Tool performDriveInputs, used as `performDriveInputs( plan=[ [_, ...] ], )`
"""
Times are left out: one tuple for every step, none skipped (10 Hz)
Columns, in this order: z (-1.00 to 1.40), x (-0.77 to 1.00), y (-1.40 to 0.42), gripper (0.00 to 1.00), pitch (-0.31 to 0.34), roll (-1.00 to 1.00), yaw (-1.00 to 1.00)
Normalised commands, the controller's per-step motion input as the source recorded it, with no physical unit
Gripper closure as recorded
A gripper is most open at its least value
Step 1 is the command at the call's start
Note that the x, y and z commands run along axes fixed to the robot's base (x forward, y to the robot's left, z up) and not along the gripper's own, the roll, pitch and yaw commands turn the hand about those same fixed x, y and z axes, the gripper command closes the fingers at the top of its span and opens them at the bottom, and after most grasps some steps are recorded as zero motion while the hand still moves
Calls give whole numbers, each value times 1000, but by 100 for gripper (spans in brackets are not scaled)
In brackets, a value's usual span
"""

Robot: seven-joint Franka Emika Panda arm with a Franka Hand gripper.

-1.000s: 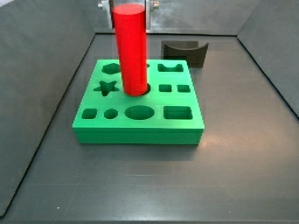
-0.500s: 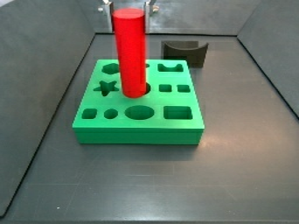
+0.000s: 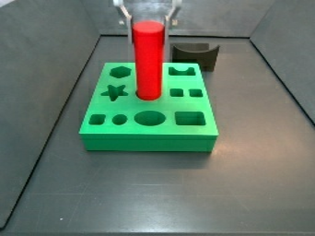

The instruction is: Insert the round object.

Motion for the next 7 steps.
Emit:
performDriveInputs(
  plan=[
    [-263,0,0,100,-3,0,0],
    [-217,0,0,100,-4,3,0],
    [-211,0,0,100,-10,1,0],
    [-237,0,0,100,-24,0,0],
    [-249,0,0,100,-36,0,0],
    [-231,0,0,100,-41,0,0],
    [-180,0,0,100,-26,11,0]
  ],
)
